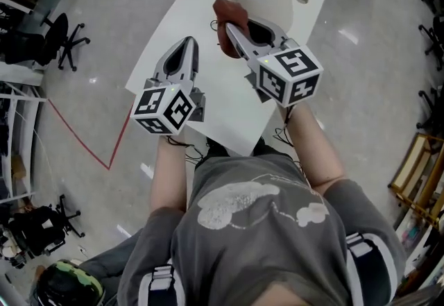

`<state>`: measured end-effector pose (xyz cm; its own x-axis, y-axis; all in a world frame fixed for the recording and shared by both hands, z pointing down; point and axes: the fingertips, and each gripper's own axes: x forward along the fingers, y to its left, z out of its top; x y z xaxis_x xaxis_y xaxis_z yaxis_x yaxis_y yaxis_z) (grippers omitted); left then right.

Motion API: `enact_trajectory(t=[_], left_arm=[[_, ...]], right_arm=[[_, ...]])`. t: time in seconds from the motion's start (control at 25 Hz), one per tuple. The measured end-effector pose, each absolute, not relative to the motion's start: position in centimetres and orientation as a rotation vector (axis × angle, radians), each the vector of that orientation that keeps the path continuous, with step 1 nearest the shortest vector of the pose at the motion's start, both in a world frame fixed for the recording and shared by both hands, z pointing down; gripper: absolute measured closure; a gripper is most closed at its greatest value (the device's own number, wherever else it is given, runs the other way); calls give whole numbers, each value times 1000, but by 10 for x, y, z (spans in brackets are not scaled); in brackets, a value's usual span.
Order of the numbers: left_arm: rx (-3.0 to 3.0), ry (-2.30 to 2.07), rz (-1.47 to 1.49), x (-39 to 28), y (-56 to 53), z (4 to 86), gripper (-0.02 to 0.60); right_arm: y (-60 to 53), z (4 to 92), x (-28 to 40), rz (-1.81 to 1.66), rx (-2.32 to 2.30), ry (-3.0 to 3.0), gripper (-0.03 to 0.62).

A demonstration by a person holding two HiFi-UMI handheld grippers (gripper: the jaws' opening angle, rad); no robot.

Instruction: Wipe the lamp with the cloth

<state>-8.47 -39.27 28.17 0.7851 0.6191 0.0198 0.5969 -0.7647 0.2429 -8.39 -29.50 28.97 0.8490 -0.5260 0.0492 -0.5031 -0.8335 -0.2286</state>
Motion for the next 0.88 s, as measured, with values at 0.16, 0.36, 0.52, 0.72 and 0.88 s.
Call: enact_trajectory(t=[0.16,0.36,0.52,0.72,0.88], left_arm=[[2722,1043,128,-64,-400,273,574],[2660,1172,160,-44,-401,280,574],[2618,1235,180,-32,-405,285,574],[2568,1292,226,-22,-408,300,574],[2538,1324,261,-17,-413,311,574]], right_arm=[[-305,269,-64,-68,-2792,722,503],[-300,275,-46,-74,-2801,493,503],[-302,284,-39,-90,-2795,378,503],[-300,302,-40,-125,-2792,269,503],[-302,322,-44,-183,-2788,200,503]])
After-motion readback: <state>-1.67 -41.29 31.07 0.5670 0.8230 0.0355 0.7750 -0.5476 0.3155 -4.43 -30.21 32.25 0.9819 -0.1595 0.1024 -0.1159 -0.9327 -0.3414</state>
